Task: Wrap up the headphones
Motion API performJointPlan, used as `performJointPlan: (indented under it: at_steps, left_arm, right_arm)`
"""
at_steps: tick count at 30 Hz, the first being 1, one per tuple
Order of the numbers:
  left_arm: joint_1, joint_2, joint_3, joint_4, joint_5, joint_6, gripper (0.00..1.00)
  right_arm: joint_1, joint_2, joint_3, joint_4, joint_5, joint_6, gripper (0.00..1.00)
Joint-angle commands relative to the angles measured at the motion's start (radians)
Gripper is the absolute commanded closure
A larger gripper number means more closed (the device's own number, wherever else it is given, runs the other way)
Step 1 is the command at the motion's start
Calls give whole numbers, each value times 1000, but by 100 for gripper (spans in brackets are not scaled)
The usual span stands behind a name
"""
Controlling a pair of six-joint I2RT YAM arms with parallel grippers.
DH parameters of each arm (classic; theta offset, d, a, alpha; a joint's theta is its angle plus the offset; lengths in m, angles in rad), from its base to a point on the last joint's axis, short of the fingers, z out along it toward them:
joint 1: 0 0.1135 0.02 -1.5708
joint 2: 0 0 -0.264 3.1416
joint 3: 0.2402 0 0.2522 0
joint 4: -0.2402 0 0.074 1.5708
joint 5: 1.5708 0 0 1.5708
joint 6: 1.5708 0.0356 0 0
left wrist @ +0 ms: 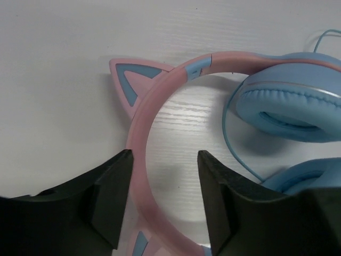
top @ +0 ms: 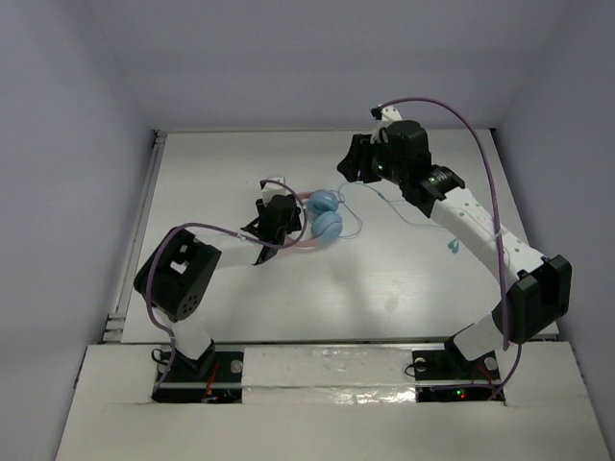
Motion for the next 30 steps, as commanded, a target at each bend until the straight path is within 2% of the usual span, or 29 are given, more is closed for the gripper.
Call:
performJointPlan:
  at_steps: [1,5,9,17,26,28,30]
  left_arm:
    - [6,-72,-67,-8,-2,-34,51]
    - [6,-142,-116,43,0,-50,39]
    - [6,-184,-165,86,-8,-67,39]
    - [6,-18,-59,-35,3,-62,60]
    - [6,101,65,-113,-31,-37,65]
    - [6,112,67,-119,-22,-34,76]
    - [6,112,61,-119,-22,-37,92]
  right_arm:
    - [-6,-6,-23,63,3,10,43]
    - [-6,2,-25,68,-17,11,44]
    - [-6,-4,-39,80,-31,13,43]
    - [-6,-18,-74,105,-54,31,44]
    - [-6,-60,-157,172,-89,77,45]
    - [-6,-81,-175,188,-79,84,45]
    - [-6,-96,-184,197,-73,91,46]
